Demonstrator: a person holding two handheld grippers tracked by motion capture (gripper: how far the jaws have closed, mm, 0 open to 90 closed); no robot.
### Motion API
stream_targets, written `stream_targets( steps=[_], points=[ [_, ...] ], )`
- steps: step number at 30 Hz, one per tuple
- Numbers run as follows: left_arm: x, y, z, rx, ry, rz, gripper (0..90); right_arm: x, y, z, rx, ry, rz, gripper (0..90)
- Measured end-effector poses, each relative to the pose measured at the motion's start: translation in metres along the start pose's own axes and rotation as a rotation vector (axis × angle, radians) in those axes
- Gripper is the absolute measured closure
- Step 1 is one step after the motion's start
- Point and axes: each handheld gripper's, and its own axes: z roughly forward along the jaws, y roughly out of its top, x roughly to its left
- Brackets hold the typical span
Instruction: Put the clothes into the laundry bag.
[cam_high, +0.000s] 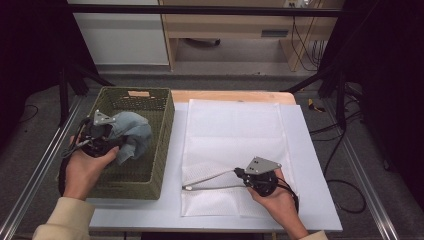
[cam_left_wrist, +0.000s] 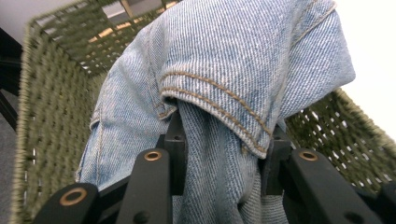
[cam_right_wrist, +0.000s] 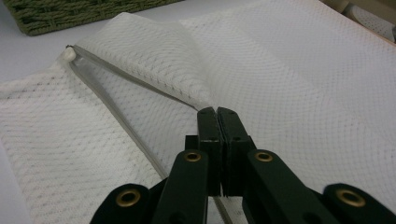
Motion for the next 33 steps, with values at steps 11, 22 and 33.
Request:
stream_targets(
  steps=[11,22,33],
  points=[
    [0.000,0.004,-0.022,-0.061,0.003,0.000,64.0,0.000,-0.002,0.002,0.006,-0.001,0.003,89.1],
    [-0.005,0.014,-0.032,-0.118,-0.008,-0.009,64.0,0.000,-0.003,0.004,0.020,0.014,0.000,88.6],
    [-0.004,0.019,-0.044,-0.177,-0.020,-0.019,64.0,0.001,-0.002,0.004,0.033,0.013,-0.004,87.8]
  ],
)
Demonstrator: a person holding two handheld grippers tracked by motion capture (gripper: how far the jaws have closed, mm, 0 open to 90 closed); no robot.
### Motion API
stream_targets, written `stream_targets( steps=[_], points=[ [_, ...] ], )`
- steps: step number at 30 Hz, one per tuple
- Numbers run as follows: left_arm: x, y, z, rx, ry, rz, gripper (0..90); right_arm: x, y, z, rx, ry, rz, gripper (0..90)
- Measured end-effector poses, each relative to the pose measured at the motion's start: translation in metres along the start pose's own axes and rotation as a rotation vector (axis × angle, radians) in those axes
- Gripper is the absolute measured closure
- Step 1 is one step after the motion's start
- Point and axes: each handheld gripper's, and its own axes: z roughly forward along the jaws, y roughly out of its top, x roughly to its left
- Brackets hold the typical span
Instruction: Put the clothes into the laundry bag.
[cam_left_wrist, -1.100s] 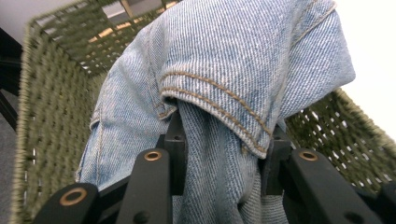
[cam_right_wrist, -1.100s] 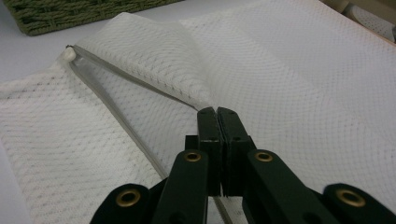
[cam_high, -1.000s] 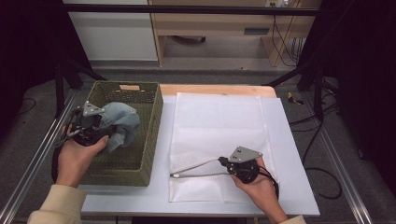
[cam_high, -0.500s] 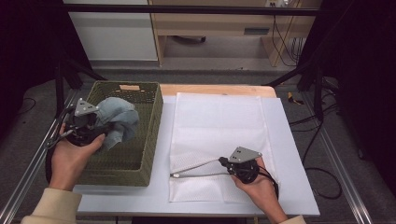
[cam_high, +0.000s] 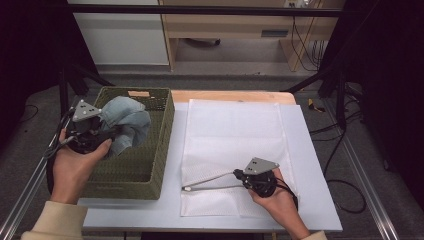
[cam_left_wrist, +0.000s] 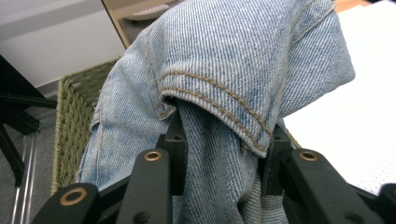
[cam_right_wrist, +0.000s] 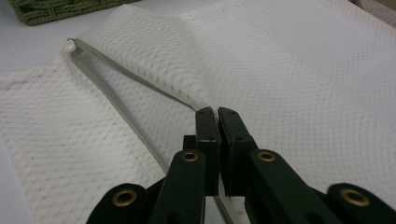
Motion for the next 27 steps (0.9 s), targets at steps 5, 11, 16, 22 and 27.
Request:
stream_targets(
  steps=[5,11,16,22,27],
  points=[
    [-0.001,0.005,-0.005,-0.006,-0.005,-0.004,64.1,-0.001,0.004,0.002,0.054,-0.025,-0.037,88.7],
    [-0.009,0.013,-0.009,-0.031,-0.019,0.009,64.1,-0.007,0.008,0.000,0.059,-0.021,-0.051,89.2],
    [-0.017,0.016,-0.012,-0.045,-0.034,0.022,64.0,-0.009,0.009,0.000,0.053,-0.004,-0.074,89.2],
    [-0.032,0.021,-0.015,-0.065,-0.064,0.053,64.0,-0.010,0.012,0.000,0.061,0.019,-0.100,89.2],
    [-0.046,0.026,-0.013,-0.082,-0.088,0.086,64.0,-0.013,0.015,-0.003,0.058,0.039,-0.106,89.1]
  ],
)
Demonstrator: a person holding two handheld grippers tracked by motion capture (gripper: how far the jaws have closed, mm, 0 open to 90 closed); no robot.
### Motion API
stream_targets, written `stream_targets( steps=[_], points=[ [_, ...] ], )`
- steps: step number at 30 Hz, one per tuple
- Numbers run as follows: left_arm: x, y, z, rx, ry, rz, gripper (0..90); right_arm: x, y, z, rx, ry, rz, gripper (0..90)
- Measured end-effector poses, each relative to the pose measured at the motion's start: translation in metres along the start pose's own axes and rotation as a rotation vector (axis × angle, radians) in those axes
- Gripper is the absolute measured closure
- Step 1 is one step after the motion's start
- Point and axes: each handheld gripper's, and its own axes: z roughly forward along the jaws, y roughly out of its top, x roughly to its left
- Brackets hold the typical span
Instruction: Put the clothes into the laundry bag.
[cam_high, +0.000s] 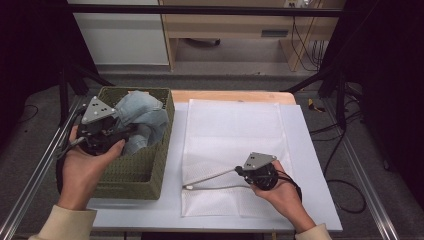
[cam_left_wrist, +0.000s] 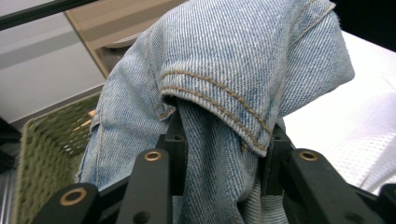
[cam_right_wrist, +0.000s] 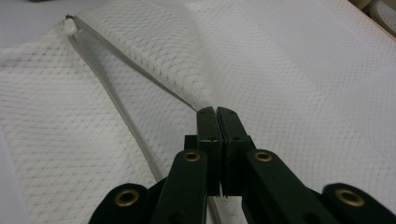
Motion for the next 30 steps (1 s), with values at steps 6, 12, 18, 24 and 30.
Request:
stream_targets(
  steps=[6,12,18,24,30],
  points=[
    [-0.010,0.003,0.007,0.011,-0.014,0.004,64.0,-0.003,0.003,-0.001,0.005,0.012,0.005,89.1],
    [-0.021,0.007,0.010,-0.004,-0.034,0.016,64.0,-0.004,0.003,-0.003,-0.015,0.019,0.003,89.1],
    [-0.029,0.010,0.017,-0.004,-0.047,0.022,63.9,-0.002,0.005,-0.003,-0.021,0.049,-0.017,89.0],
    [-0.039,0.011,0.018,-0.012,-0.061,0.034,63.9,-0.002,0.005,-0.006,-0.020,0.049,-0.014,89.0],
    [-0.048,0.013,0.022,-0.014,-0.080,0.049,63.9,-0.003,0.005,-0.007,-0.028,0.058,-0.011,89.0]
  ],
)
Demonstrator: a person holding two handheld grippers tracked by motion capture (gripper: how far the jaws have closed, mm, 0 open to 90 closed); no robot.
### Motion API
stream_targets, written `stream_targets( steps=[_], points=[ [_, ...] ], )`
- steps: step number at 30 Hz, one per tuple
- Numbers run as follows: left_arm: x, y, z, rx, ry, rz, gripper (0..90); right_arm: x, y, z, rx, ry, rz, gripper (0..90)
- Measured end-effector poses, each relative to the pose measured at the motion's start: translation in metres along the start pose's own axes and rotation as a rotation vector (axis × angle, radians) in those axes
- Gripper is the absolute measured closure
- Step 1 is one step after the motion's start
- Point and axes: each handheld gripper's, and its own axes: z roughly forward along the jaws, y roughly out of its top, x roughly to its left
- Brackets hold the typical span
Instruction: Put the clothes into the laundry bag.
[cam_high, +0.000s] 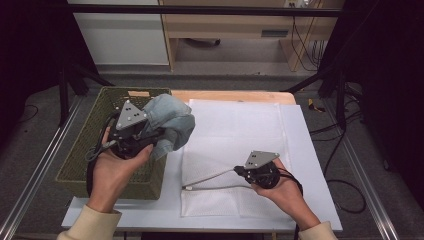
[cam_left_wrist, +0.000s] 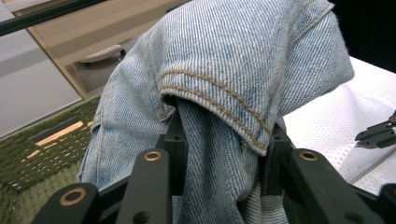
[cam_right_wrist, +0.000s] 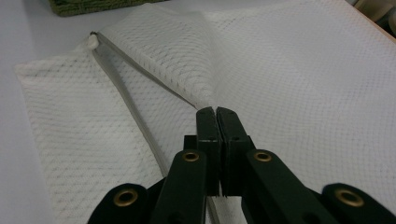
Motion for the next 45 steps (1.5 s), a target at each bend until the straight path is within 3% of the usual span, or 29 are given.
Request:
stream_targets(
  steps=[23,36,45],
  points=[
    [-0.026,0.008,0.016,-0.018,-0.056,0.010,64.0,-0.006,0.002,-0.006,-0.029,0.025,0.034,89.2],
    [-0.043,0.010,0.025,-0.029,-0.090,0.035,64.0,-0.013,0.001,-0.009,-0.039,0.039,0.085,89.3],
    [-0.054,0.010,0.027,-0.041,-0.126,0.015,64.0,-0.016,0.001,-0.011,-0.040,0.046,0.116,89.3]
  ],
)
